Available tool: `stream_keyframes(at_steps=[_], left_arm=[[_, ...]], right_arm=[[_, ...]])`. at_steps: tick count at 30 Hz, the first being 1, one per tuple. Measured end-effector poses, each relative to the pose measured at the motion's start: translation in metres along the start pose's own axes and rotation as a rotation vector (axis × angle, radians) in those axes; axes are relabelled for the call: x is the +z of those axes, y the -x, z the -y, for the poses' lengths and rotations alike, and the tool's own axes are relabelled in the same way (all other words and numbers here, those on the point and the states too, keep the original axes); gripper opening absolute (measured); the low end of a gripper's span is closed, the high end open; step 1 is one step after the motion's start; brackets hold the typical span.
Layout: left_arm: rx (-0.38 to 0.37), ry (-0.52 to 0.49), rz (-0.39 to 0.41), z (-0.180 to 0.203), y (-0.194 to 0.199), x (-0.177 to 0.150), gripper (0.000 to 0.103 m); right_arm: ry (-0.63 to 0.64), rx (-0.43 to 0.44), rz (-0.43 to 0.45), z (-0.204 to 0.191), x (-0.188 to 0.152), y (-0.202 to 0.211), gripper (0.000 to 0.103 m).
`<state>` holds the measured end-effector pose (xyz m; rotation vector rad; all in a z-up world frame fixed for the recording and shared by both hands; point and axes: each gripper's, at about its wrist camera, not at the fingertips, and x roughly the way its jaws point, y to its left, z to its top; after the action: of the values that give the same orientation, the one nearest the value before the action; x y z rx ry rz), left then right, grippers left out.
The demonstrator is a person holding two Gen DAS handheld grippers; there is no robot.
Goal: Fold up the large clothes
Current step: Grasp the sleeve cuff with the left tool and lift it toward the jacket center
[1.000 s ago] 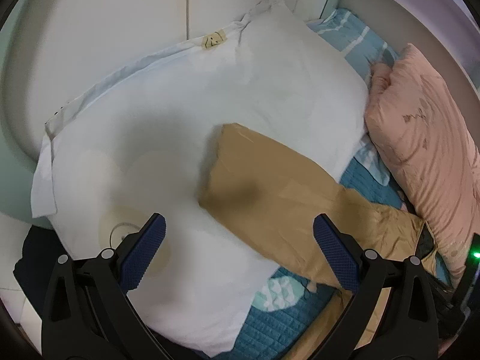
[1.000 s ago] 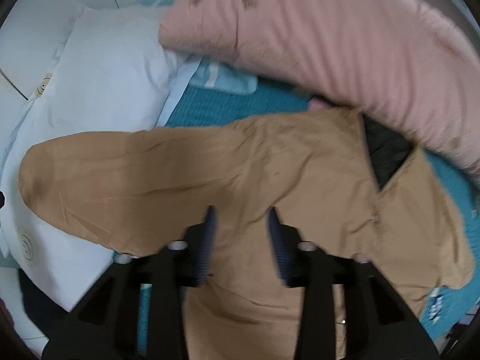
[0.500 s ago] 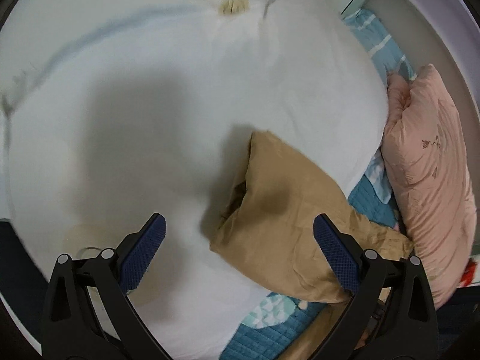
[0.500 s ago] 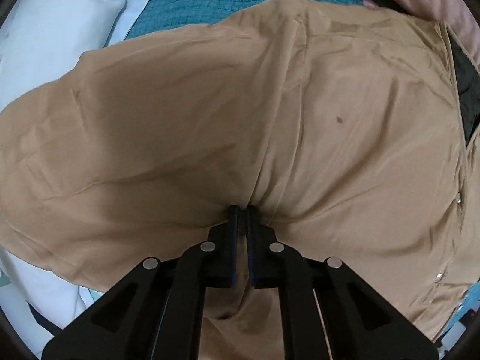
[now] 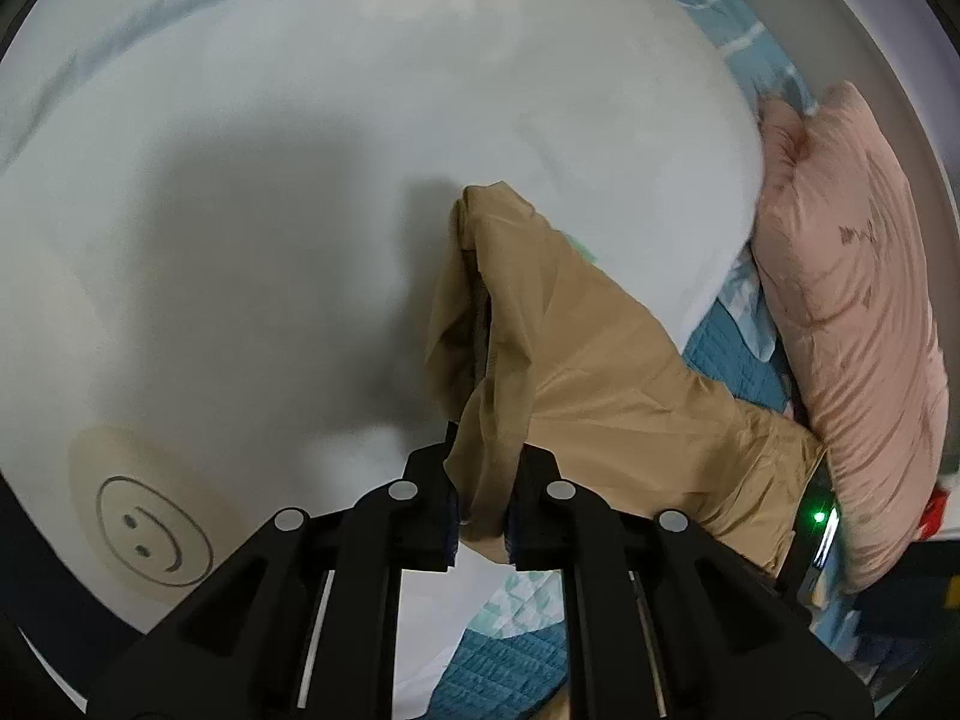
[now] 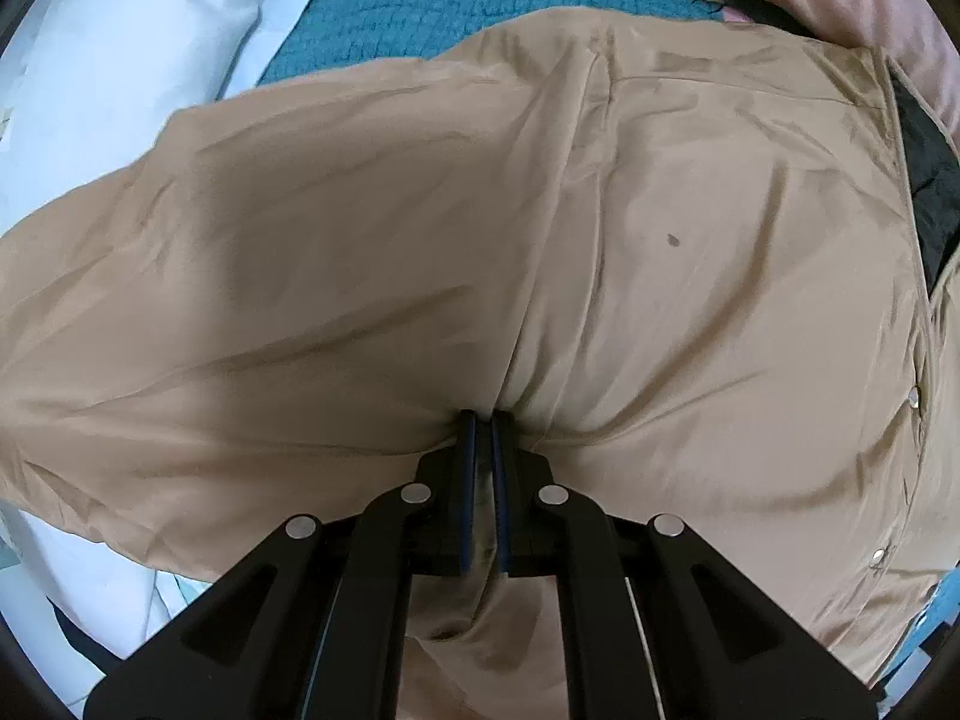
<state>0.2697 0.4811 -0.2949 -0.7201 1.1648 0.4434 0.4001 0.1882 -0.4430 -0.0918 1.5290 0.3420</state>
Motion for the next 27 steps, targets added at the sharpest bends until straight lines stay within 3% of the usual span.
stream_keyframes(at_steps=[8, 14, 21, 27], left_arm=[[0.028, -0.049, 0.032, 0.032, 0.023, -0.012, 0.010], [0.028, -0.119, 0.062, 0.070, 0.048, -0.030, 0.010], [0.027, -0.229, 0.077, 0.134, 0.063, -0.062, 0.010], [0.032, -0.347, 0.071, 0.202, 0.063, -0.107, 0.010]], right_arm=[[-0.052, 0.047, 0.005, 0.010, 0.004, 0.017, 0.004], [-0.092, 0.083, 0.058, 0.043, -0.009, 0.063, 0.005], [-0.141, 0.104, 0.168, 0.103, -0.038, 0.131, 0.005], [-0.200, 0.057, 0.254, 0.160, -0.098, 0.183, 0.005]])
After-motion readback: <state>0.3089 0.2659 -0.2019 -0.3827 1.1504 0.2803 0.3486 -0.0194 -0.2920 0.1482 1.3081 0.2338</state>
